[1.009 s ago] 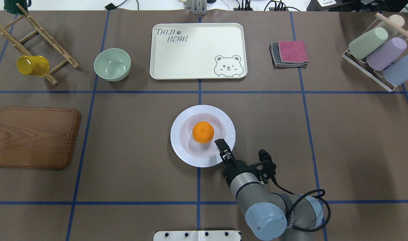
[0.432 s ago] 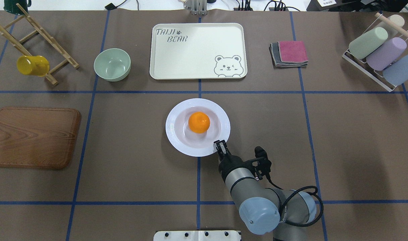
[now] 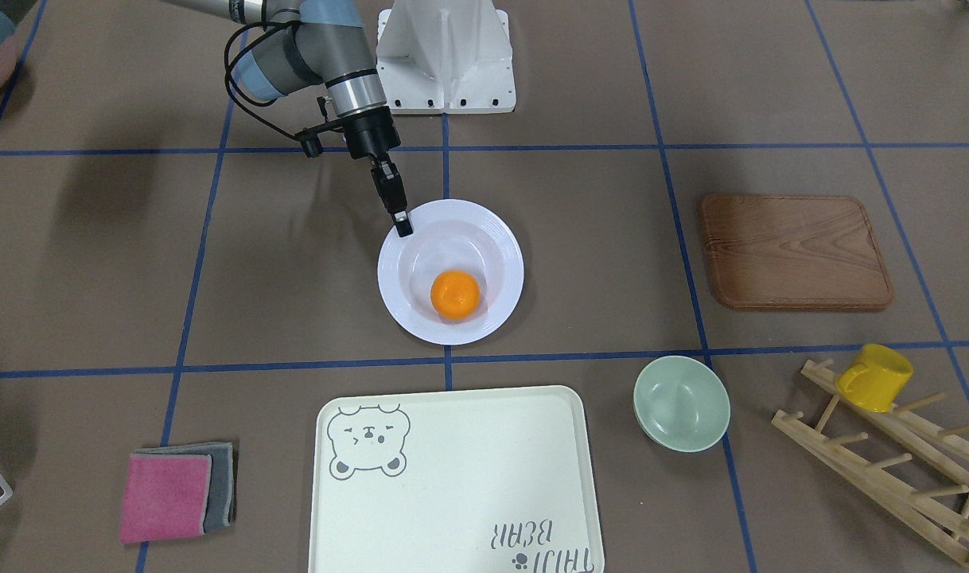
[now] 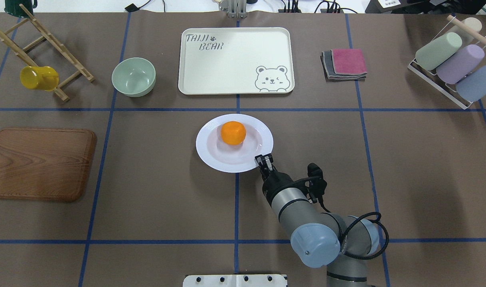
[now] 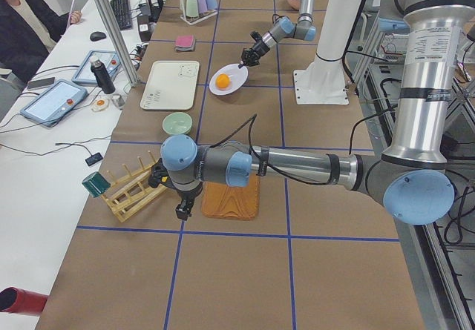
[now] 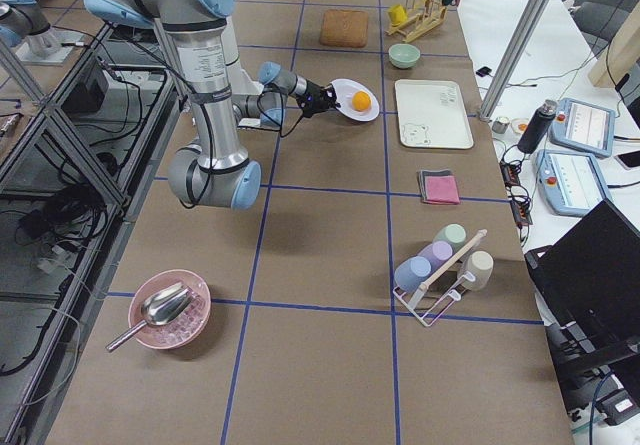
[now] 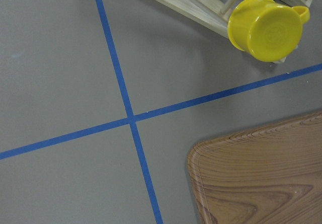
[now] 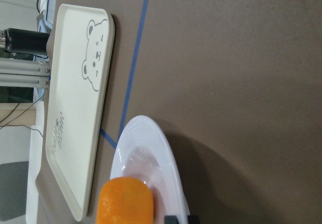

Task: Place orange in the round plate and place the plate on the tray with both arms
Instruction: 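Grip the white plate's near rim with the right gripper, then slide the plate with the orange onto the cream bear tray using the right gripper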

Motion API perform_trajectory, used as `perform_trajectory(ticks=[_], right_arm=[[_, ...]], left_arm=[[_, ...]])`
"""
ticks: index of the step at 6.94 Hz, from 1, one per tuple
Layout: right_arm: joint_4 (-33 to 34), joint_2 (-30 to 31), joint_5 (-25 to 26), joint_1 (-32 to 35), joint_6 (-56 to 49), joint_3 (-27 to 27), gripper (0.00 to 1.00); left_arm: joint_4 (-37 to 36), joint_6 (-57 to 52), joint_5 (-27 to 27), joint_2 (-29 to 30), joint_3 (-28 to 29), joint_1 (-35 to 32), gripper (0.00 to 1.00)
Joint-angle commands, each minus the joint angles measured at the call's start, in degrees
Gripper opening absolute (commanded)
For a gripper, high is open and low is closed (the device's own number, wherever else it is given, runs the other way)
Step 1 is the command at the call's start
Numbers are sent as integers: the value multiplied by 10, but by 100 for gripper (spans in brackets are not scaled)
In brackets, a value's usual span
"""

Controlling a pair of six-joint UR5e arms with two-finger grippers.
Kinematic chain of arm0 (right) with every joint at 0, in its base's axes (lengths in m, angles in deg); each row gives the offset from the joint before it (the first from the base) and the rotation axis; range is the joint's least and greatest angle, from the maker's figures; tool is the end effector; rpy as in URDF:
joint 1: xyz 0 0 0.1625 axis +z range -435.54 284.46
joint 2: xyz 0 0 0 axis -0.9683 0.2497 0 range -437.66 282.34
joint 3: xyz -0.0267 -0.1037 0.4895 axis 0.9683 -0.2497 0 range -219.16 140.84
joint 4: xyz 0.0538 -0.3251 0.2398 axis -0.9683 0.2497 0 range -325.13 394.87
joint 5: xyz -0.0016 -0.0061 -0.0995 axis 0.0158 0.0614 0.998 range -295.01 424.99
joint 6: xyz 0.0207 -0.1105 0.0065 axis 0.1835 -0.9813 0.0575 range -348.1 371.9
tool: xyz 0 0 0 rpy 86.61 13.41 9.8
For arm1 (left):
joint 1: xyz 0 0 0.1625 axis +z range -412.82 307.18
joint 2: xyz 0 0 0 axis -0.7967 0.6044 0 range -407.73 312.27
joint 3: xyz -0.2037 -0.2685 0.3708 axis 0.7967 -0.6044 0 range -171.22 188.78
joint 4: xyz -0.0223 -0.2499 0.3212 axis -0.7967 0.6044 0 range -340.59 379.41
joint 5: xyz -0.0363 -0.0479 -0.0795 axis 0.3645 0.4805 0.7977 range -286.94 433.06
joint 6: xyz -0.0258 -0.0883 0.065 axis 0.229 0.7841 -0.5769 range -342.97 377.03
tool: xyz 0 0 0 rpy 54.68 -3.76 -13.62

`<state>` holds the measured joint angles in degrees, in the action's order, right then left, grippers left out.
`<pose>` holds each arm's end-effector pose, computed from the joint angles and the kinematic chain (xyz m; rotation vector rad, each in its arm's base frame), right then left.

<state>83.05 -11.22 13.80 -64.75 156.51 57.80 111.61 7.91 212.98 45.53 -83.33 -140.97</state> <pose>-0.5963 -0.3212 0.3579 0.0980 -1.4687 1.3732 -0.0303 -0.5216 0.6856 0.1789 0.8625 0.2364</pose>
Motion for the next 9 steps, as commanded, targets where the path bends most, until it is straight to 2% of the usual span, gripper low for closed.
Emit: perform_trajectory(ticks=[1,3,4,7,8,9], right_arm=[[-39,3,36,20,-22,-1,0],[-38,-2,43,51,-31,-4,0],[-35,-23,43,71,-32,-33,0],[-34,-205,33,140,-6,-277,0],[-33,-251,23,158,24,-348,0],[-33,-277,24,163,33,-390,0]], left_arm=[[0,1,0,0,-8,0,99],[0,1,0,0,-11,1,99],[0,1,0,0,-11,0,99],[0,2,0,0,-14,0,99],[0,2,0,0,-14,0,99],[0,2,0,0,-14,1,99]])
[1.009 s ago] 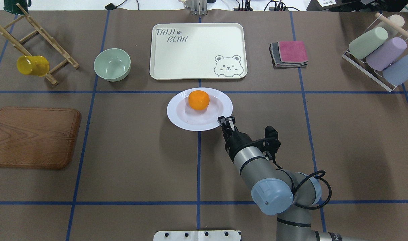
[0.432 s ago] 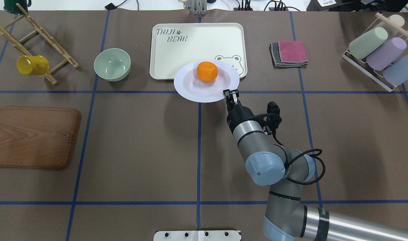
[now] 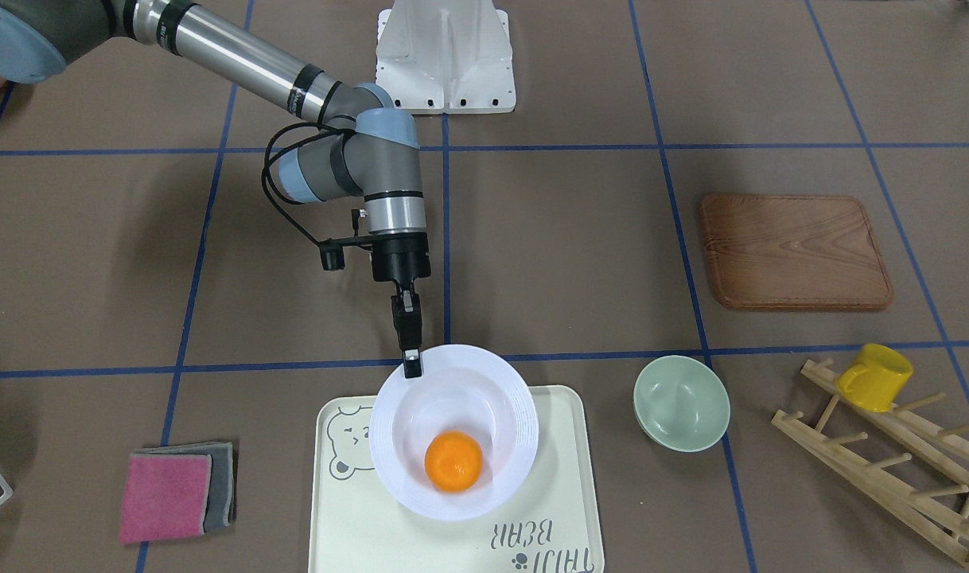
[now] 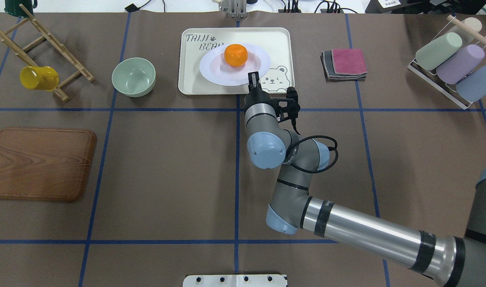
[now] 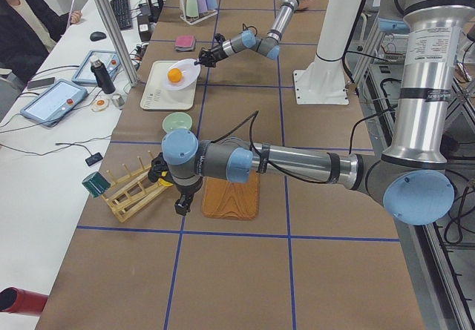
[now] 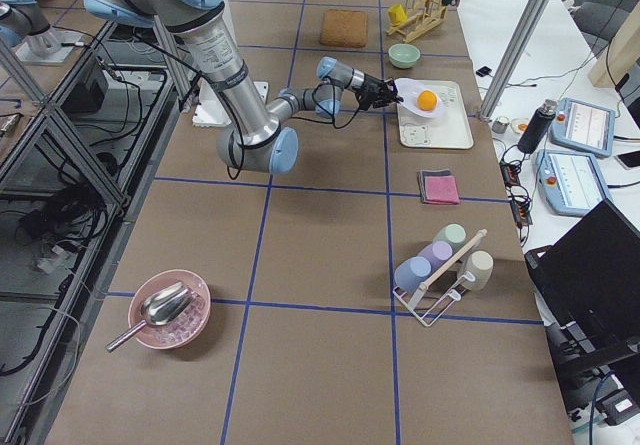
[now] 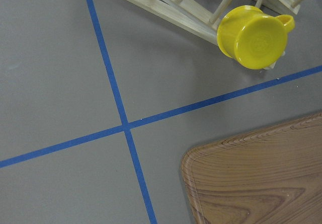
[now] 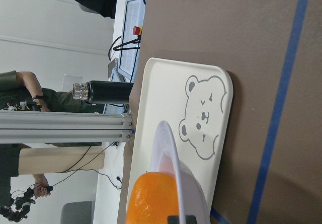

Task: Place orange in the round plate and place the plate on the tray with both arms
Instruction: 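Slide the plate with the orange onto the cream bear tray using the right gripper, then release the plate and lift the right arm away from the tray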

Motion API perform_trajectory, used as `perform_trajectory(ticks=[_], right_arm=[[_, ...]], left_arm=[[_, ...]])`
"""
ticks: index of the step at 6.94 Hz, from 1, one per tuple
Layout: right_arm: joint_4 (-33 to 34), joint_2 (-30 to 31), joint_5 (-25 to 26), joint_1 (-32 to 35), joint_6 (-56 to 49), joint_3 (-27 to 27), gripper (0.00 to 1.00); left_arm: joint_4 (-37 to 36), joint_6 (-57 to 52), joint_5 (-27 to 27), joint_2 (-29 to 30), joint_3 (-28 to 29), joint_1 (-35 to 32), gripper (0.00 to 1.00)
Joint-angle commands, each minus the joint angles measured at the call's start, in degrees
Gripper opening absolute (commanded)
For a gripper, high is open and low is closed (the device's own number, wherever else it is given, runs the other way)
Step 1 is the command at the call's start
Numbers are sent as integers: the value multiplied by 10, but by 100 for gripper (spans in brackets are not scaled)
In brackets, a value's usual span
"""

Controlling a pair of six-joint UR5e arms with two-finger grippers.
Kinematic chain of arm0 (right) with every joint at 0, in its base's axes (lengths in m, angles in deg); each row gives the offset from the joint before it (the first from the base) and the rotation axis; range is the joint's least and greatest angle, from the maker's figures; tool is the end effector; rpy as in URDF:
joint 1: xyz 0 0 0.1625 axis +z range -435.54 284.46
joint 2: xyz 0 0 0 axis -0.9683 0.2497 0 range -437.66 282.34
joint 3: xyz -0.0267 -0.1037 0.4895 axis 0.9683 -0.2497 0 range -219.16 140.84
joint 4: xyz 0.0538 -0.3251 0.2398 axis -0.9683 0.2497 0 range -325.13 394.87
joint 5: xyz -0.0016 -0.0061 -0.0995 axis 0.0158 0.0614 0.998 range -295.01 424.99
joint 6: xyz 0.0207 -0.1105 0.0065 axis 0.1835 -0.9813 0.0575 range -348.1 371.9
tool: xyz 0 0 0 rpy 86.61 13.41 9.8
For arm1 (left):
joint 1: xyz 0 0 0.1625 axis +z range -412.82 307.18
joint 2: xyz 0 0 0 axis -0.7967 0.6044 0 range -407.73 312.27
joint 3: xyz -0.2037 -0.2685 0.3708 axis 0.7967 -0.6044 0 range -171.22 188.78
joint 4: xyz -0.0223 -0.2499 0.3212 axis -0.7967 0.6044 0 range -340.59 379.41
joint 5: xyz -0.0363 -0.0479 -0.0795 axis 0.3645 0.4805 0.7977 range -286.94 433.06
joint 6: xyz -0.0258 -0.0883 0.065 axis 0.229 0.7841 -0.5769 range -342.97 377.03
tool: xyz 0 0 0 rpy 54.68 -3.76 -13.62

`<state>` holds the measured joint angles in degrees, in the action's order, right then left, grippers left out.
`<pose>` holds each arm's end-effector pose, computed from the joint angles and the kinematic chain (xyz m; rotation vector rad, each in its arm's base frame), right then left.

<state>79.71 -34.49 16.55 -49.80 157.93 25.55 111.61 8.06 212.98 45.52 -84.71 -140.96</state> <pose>-0.6668 -0.5524 0.3058 0.3731 -1.4100 1.6193 -0.0302 -0.5219 0.6738 0.2001 0.8610 0.2444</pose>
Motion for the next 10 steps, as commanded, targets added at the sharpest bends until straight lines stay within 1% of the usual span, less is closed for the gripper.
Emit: perform_trajectory(ticks=[1,2,3,4,5,6,7,8,9,10], right_arm=[[2,-74,-2,21,41,-117,0],[2,-96,1,31,63,-157,0],[3,-96,4,32,68,-162,0],[3,-87,4,30,65,-155,0],[3,-64,-2,26,58,-109,70],[3,-36,-7,18,23,-53,100],[2,9,-49,18,-50,27,100],[4,50,-95,21,-123,97,100],[42,72,-148,47,-150,145,100],[120,82,-238,86,-185,205,100]], left_arm=[[0,1,0,0,0,1,99],[0,0,0,0,0,1,99],[0,0,0,0,-1,1,99],[0,-1,0,0,0,1,99],[0,-6,-1,-1,0,1,99],[0,-3,-3,-2,-1,0,99],[0,0,-2,-17,-2,1,99],[-3,10,-10,-24,-1,1,99],[-3,16,-18,-25,-2,-3,99],[-5,17,-18,-51,-4,-5,99]])
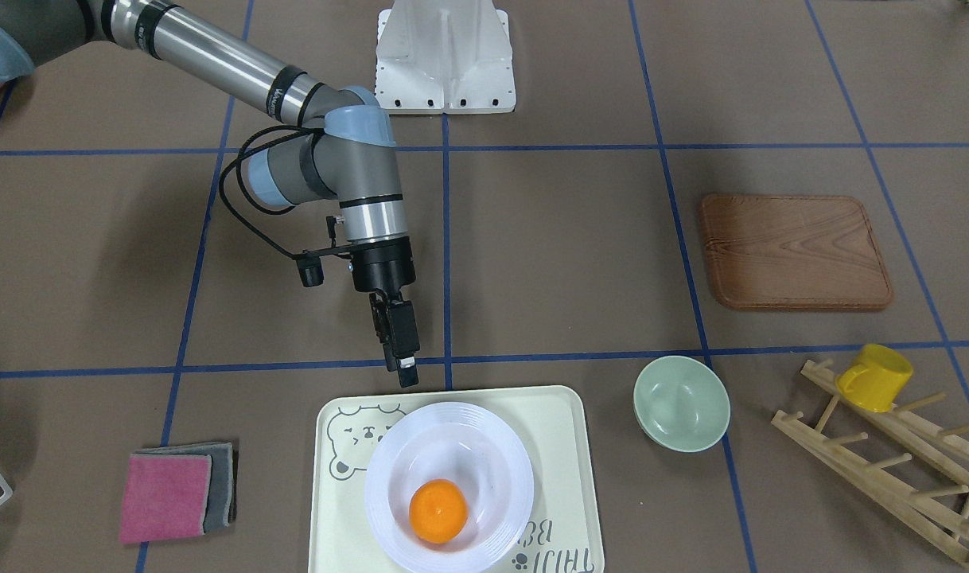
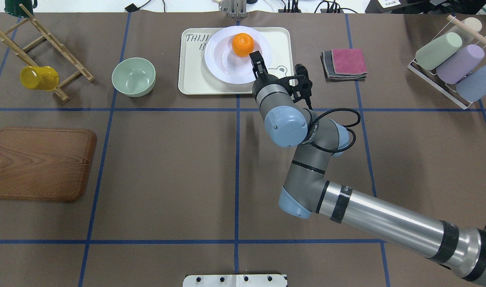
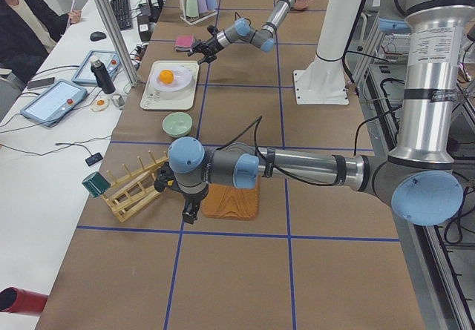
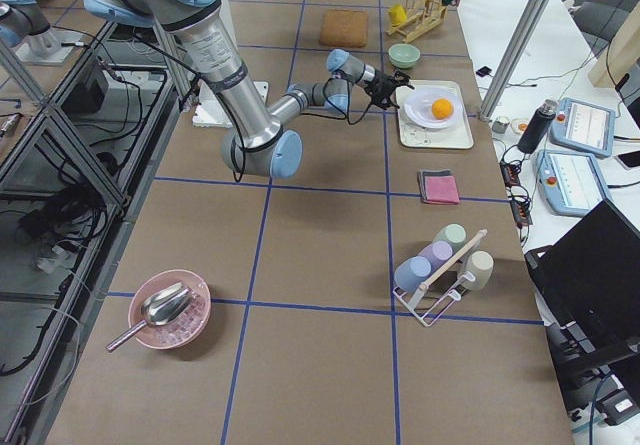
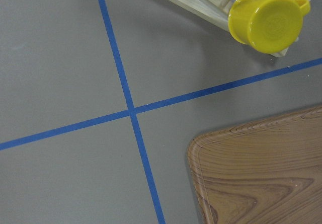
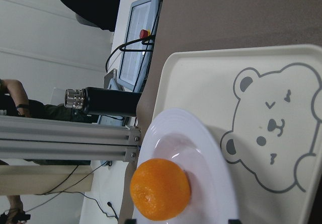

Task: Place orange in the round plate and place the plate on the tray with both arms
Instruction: 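Release the plate and lift the right arm away from the tray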

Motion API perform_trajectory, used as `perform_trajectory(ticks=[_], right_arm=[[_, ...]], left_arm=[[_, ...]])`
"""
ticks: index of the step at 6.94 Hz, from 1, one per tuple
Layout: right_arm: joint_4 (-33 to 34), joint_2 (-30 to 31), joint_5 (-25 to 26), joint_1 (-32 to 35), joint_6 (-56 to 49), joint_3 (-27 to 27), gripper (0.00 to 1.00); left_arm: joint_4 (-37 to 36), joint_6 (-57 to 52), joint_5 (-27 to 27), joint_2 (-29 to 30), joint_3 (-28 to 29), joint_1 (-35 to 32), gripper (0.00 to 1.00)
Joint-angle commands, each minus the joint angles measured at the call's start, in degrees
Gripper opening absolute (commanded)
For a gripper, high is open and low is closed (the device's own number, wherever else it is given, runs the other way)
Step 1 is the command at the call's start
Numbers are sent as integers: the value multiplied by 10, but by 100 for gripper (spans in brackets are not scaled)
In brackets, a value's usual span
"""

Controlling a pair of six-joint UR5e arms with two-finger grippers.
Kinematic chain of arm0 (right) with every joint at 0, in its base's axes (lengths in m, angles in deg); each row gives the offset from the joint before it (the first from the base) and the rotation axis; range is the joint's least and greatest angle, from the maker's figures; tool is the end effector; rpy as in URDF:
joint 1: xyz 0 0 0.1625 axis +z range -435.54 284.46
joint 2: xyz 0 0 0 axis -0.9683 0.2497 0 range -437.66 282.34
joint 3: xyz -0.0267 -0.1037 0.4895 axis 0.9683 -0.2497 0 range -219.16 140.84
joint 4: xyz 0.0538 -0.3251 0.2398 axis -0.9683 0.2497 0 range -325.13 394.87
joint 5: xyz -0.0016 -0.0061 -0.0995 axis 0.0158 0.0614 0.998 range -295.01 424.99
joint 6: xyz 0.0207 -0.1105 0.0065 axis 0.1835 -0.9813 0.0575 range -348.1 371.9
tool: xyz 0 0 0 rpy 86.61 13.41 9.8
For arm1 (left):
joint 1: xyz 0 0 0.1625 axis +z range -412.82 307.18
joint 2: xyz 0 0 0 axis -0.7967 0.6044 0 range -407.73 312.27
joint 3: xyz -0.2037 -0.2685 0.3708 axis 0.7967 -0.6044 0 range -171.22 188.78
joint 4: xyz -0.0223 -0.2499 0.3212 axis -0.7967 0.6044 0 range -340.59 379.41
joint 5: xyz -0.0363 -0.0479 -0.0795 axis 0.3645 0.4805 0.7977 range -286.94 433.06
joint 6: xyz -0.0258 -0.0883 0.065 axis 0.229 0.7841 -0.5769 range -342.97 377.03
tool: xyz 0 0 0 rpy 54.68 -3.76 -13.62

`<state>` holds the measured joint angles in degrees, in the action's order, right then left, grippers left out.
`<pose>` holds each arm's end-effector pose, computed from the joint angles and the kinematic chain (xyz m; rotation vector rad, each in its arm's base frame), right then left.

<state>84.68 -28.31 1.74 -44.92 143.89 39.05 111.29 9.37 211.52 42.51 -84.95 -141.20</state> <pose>-0.5889 -0.5624 0.2997 0.3171 -1.3331 1.3630 -0.0351 -0.4943 0.7011 0.1405 0.8403 0.1951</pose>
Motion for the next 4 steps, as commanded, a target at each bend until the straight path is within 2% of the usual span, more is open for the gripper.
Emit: perform_trajectory(ticks=[1,2,3,4], right_arm=[[151,46,-173,77,-105,147,100],[203,80,-253,119,-178,203,100],[223,114,-340,171,-264,227,100],[223,155,-434,229,-383,230,100]], left_arm=[[-1,4,-5,-37,4,-3,99],[-5,4,-9,-41,-5,-11,99],[-6,4,-56,-41,-8,-12,99],[-11,4,-63,-42,-12,-13,99]])
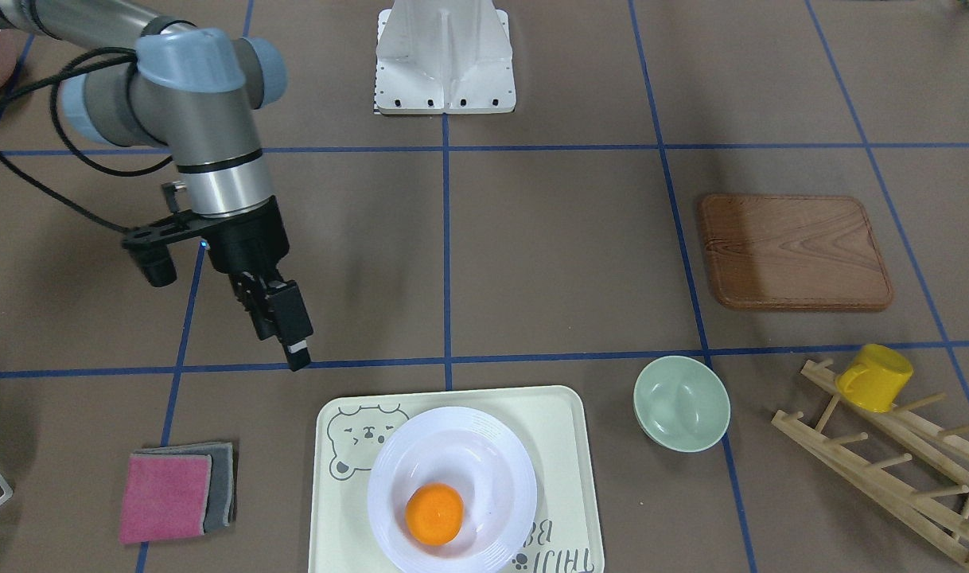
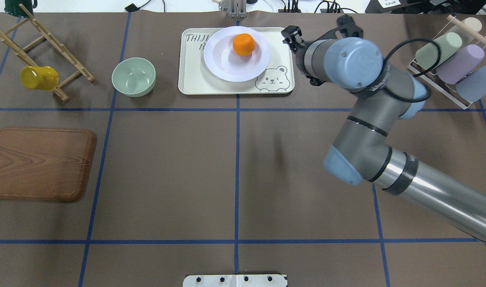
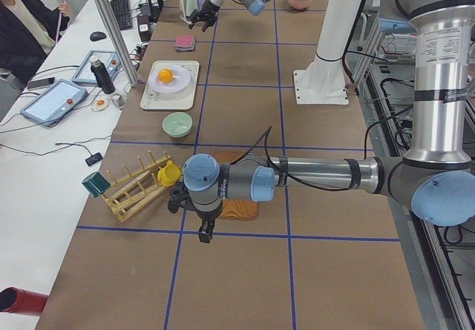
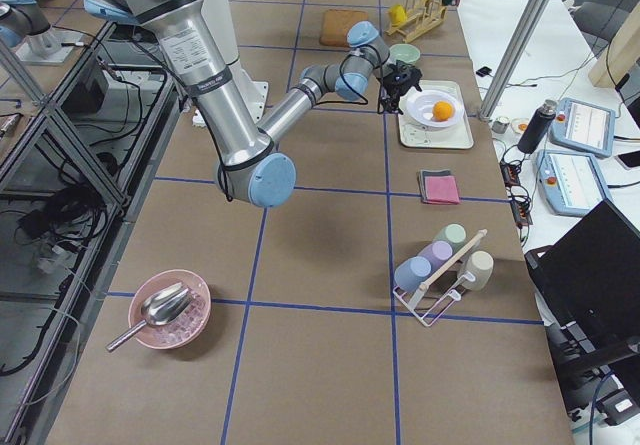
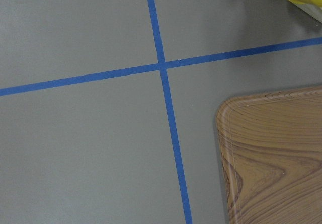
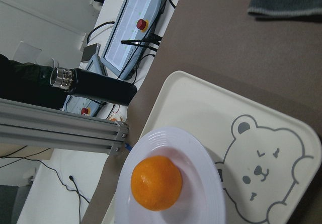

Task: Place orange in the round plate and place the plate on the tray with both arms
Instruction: 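Release the plate and lift the right arm away from the tray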

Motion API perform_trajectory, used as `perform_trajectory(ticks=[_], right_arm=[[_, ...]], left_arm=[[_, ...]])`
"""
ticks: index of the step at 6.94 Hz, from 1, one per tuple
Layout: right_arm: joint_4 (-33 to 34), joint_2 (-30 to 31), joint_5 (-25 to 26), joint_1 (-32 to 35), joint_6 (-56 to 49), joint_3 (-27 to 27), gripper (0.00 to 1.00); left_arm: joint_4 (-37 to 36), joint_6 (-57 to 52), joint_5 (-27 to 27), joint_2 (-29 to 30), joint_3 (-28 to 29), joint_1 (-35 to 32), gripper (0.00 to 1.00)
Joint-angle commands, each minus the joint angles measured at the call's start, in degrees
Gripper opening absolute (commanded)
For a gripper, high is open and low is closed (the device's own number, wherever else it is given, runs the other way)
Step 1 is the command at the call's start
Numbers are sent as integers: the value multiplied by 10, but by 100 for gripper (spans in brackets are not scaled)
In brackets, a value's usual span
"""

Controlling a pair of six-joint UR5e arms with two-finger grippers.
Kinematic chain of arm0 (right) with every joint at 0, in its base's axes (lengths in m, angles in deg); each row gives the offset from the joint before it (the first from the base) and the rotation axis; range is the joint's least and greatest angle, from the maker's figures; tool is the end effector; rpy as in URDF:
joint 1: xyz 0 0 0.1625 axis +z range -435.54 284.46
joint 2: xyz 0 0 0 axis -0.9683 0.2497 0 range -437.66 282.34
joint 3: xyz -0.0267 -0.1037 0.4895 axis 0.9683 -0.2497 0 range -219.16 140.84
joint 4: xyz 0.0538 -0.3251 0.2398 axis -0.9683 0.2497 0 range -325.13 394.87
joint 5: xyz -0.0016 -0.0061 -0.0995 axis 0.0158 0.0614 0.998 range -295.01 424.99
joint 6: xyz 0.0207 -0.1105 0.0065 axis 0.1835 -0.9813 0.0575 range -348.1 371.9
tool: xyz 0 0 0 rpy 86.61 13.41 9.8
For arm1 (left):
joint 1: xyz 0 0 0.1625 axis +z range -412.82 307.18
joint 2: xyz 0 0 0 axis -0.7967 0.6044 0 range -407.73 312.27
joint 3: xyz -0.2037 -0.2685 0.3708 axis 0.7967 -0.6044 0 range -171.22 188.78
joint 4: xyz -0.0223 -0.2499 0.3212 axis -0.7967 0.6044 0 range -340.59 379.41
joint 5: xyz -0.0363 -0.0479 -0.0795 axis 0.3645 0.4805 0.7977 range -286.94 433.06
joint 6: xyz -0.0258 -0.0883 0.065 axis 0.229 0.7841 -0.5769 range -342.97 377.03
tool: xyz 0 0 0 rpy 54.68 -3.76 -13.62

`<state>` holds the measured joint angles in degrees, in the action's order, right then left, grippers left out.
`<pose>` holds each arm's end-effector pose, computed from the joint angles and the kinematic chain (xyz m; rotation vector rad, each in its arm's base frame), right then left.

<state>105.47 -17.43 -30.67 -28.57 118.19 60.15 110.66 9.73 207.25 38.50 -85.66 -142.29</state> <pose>-0.3852 -0.5917 0.3283 0.1908 -1.0512 0.9523 -0.0506 -0.4550 0.7354 0.0773 0.7687 0.1426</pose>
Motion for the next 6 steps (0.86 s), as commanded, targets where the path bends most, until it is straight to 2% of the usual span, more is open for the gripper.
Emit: perform_trajectory(ticks=[1,2,3,4,6], right_arm=[[16,104,-188,126,-289,16,100],[17,166,-249,191,-466,12,100],[25,222,-285,254,-631,1,100],[41,269,-294,298,-783,-12,100],[109,329,-294,379,-1029,-17,100]], left_arm=[[-19,-3,-24,-3,-14,-2,99],[-20,-5,-23,-24,-39,-5,99],[-19,-5,-24,-58,-85,-5,99],[-19,-5,-24,-82,-113,-4,99],[-24,-3,-24,-83,-110,0,99]])
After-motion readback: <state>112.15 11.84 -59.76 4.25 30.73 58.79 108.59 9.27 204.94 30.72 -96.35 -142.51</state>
